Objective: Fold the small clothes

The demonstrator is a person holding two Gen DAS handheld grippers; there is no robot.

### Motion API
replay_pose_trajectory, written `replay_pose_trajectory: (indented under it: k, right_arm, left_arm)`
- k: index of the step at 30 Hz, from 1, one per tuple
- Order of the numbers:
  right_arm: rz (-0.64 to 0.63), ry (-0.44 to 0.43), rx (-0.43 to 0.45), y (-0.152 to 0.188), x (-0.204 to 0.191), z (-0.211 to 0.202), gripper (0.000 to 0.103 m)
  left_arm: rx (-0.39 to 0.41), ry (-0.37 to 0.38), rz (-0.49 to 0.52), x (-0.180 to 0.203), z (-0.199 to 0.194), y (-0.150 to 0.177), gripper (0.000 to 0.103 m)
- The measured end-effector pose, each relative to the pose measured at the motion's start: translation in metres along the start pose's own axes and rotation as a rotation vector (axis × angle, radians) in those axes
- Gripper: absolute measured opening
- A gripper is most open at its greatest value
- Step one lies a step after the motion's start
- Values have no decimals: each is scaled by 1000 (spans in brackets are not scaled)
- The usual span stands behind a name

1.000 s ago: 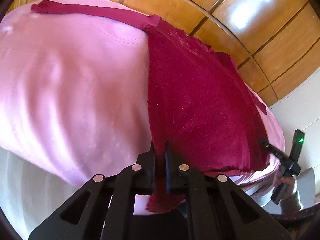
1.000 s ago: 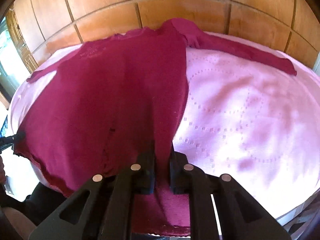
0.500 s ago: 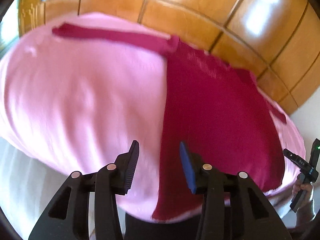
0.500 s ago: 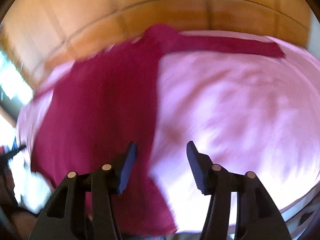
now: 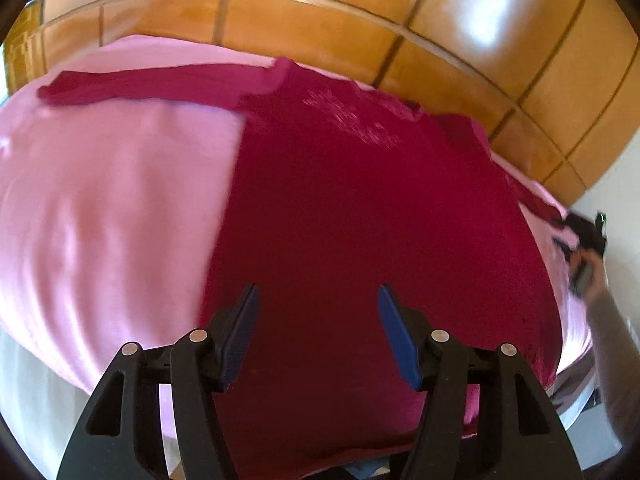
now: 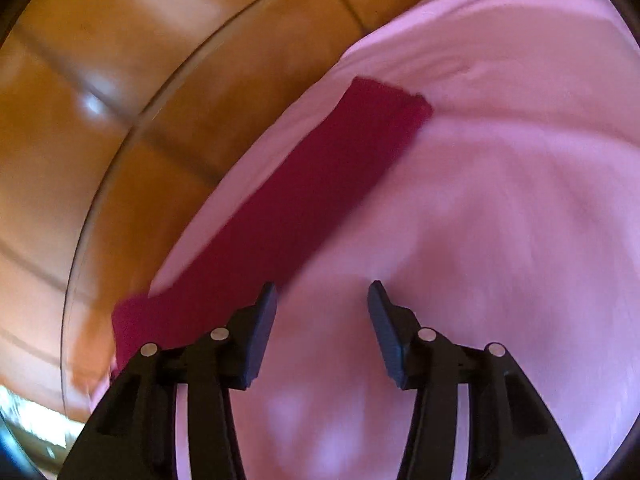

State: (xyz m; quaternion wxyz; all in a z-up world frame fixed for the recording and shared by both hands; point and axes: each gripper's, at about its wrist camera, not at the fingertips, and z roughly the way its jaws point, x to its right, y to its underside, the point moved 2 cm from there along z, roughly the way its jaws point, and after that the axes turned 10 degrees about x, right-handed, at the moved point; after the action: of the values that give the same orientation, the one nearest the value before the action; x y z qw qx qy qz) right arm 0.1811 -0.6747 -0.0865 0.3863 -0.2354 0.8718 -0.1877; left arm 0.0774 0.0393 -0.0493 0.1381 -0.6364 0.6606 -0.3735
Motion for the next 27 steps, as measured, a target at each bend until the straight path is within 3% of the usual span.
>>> replay_pose_trajectory:
  k: [3, 4, 5, 6, 9, 11, 15, 18, 19, 22, 23, 27]
  right_arm:
    - [-12, 42, 12, -22, -10, 25, 47]
    - [-42, 62, 8, -27, -14, 32, 37]
    - [-77, 85, 4, -27, -20, 36, 18]
    - [-118, 109, 3, -28, -24, 37, 9]
    - [-258, 170, 82, -34, -33, 22, 6]
    - [-278, 252, 141, -37, -11, 6, 6]
    - [-250, 298, 89, -34, 19, 17, 6]
    - [-282, 286, 88, -28, 11, 14, 8]
    - [-278, 280, 85, -28, 9, 11, 14]
    - [-308, 211, 65, -18, 0, -7, 47]
    - [-322, 182, 52, -8, 2, -24, 47]
    - [-364, -89, -128, 50, -22, -60, 55]
  left_arm:
    - [-18, 0, 34, 12, 9, 0, 60]
    - [-23, 3, 39, 14, 11, 0, 60]
    - [-30, 6, 41, 16, 14, 0, 60]
    - [-40, 9, 47, 20, 18, 0, 60]
    - [-51, 7, 69, 26, 25, 0, 60]
    - [-69, 12, 77, 27, 30, 3, 60]
    - [-89, 6, 91, 24, 39, 10, 60]
    - [-80, 0, 111, 24, 36, 12, 60]
    - [-75, 1, 111, 24, 34, 13, 60]
    - [-62, 11, 84, 20, 26, 17, 60]
    - [-57, 12, 78, 18, 25, 18, 60]
    - [-37, 17, 68, 15, 18, 22, 60]
